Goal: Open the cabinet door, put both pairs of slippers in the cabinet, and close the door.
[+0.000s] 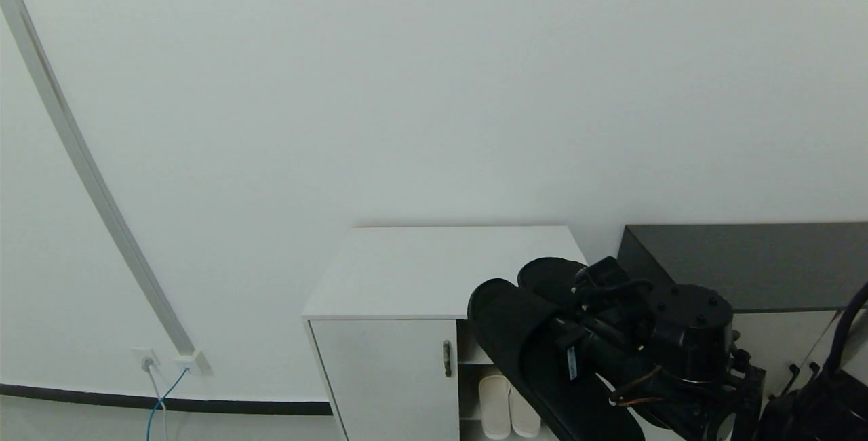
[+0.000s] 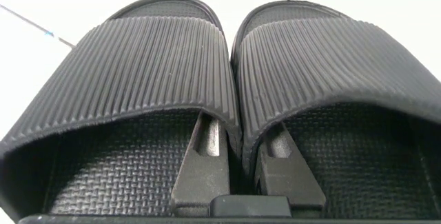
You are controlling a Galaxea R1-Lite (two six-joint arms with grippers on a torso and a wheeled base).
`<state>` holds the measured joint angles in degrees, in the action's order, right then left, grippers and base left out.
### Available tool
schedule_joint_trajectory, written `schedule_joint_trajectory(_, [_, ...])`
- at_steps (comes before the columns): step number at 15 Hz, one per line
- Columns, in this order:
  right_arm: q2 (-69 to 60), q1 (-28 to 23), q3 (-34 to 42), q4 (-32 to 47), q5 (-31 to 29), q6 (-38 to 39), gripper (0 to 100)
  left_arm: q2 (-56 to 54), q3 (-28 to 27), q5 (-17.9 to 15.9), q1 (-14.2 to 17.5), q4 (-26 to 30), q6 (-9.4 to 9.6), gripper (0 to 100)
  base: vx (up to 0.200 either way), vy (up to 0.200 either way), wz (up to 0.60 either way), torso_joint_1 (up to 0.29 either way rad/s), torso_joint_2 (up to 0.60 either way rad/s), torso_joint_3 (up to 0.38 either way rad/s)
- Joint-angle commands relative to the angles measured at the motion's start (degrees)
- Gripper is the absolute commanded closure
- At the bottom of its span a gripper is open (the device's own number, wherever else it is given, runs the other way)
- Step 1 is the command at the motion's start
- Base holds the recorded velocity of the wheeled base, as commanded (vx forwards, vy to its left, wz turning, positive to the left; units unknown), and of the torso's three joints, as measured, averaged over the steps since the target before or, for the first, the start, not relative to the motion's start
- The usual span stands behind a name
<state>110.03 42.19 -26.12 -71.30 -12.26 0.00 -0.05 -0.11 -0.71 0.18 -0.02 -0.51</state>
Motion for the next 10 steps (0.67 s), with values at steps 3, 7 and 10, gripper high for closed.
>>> schedule_joint_trajectory(3, [0.4,0.0,0.2,-1.1,0.4,0.1,100,0.0,0.0,0.0,0.0,0.0,-0.02,100,0.0,0.0,0.0,0.0,0.0,0.0])
schedule_joint_trajectory(7, [2.2,-1.1,2.2,-4.8,0.5,-2.5,100,0.0,0.0,0.0,0.0,0.0,-0.02,100,0.0,0.0,0.0,0.0,0.0,0.0])
schedule_joint_trajectory(10, [3.6,-1.1,2.5,-7.3,0.6,-2.5,100,0.0,0.0,0.0,-0.1,0.0,-0.02,100,0.0,0.0,0.0,0.0,0.0,0.0])
